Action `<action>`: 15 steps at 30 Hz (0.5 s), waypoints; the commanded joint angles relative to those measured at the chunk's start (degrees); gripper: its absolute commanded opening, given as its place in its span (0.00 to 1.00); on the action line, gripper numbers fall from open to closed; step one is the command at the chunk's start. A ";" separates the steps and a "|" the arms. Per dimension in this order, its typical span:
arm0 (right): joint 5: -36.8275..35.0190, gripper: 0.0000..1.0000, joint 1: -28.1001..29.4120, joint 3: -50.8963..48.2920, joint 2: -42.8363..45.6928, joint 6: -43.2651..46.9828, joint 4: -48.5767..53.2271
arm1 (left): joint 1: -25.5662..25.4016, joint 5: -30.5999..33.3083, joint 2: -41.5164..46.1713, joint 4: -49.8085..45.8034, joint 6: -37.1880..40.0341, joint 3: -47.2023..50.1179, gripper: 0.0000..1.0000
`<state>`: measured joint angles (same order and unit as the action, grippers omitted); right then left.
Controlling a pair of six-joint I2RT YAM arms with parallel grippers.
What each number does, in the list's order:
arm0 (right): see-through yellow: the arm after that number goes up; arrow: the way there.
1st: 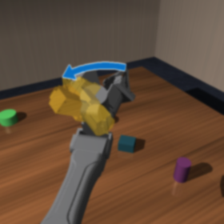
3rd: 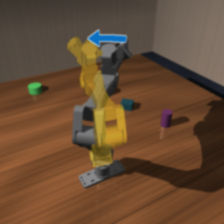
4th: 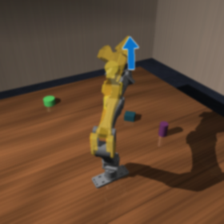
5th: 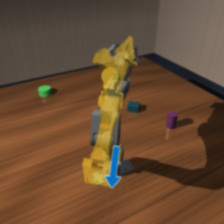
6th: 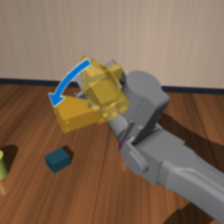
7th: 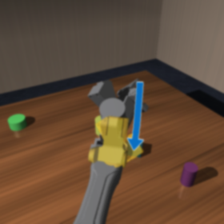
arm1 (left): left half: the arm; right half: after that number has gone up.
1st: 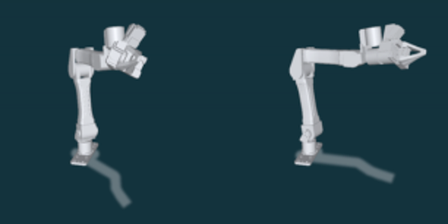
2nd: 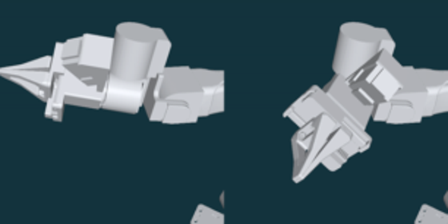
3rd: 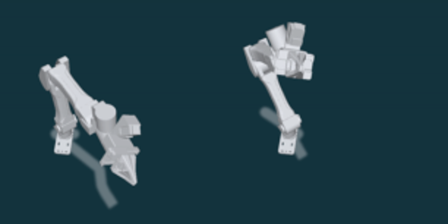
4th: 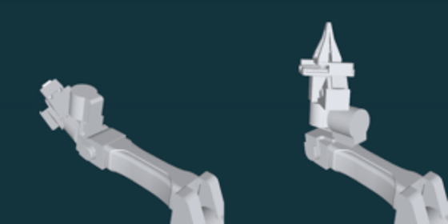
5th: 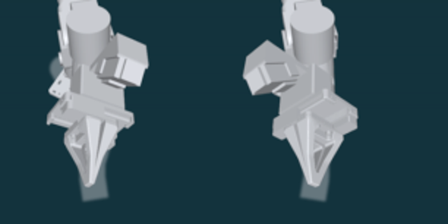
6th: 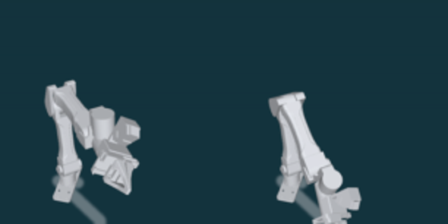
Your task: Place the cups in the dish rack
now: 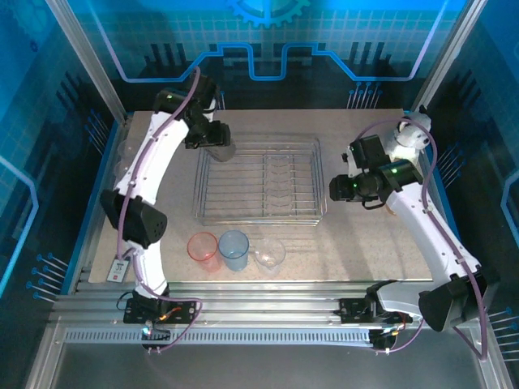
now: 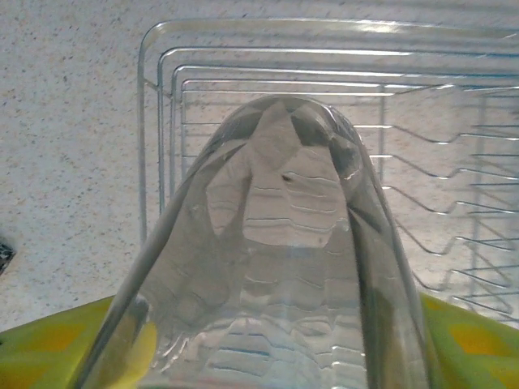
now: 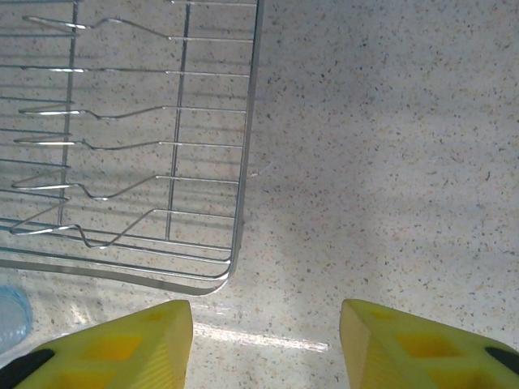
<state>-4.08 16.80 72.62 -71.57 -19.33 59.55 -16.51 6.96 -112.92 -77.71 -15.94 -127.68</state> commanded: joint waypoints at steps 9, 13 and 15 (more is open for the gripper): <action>1.68 0.51 -0.67 -5.41 0.00 0.64 1.01 | -0.56 4.58 -12.66 -5.13 4.26 -7.77 0.04; 1.78 0.50 -0.68 -7.33 0.82 0.35 1.18 | -0.54 5.63 -15.92 -4.83 5.21 -9.63 0.03; 1.69 0.50 -0.63 -8.22 1.38 0.52 1.18 | -0.54 5.96 -17.08 -4.28 5.55 -9.78 0.04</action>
<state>-3.25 16.80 65.54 -71.57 -18.98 59.55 -16.69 11.22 -128.75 -80.93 -12.21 -134.87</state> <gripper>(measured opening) 0.504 0.682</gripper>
